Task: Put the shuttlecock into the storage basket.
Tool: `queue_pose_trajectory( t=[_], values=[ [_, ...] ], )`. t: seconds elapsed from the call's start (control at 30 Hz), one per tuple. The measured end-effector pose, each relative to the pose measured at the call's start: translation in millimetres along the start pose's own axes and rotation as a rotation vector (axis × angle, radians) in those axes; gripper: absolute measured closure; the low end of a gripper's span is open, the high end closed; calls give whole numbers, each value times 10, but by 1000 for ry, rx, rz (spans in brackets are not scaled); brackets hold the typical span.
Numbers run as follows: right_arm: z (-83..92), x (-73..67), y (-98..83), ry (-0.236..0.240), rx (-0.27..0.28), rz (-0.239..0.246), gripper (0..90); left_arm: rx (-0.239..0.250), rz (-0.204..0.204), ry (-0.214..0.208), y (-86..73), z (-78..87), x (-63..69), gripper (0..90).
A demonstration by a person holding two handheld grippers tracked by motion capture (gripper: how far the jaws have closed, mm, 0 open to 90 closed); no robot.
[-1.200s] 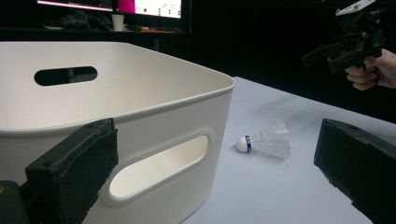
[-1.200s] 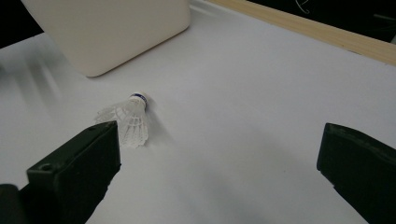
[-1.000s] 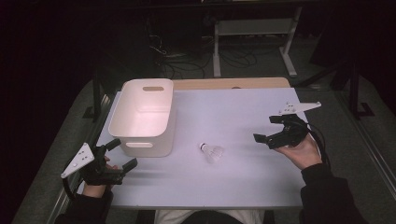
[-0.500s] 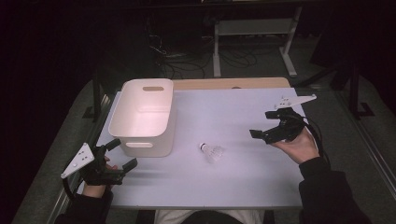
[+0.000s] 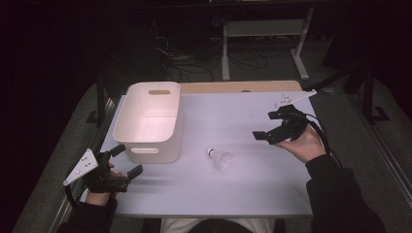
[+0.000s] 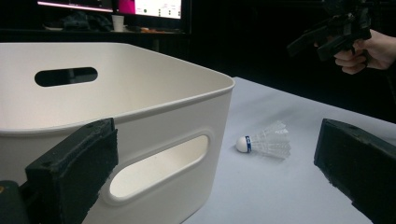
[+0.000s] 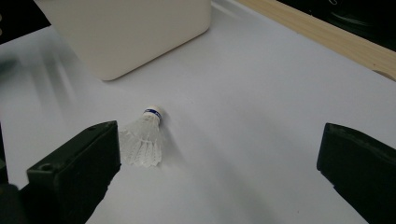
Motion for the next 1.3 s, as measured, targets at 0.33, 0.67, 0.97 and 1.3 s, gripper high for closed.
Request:
queue_pose_trajectory(
  t=[0.33,0.67,0.97,1.3],
  values=[
    [-127,-44,75,14,-38,28,0,1,0,0,0,4,0,0],
    [-243,-127,182,38,-70,54,0,3,-2,2,1,9,2,0],
    [-396,-196,213,67,-102,60,0,4,0,3,0,15,1,0],
    [-529,-252,238,87,-137,68,0,5,-1,3,1,18,1,0]
  ],
)
Point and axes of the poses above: each handheld gripper's, and its own axes: z roughly backward along the jaws, y roughly out of its top, x roughly to its right, the point moved 4 cm from there along -z, roughly forward along the jaws, and after that the axes turned 6 degrees about x, right-handed, at the moved point
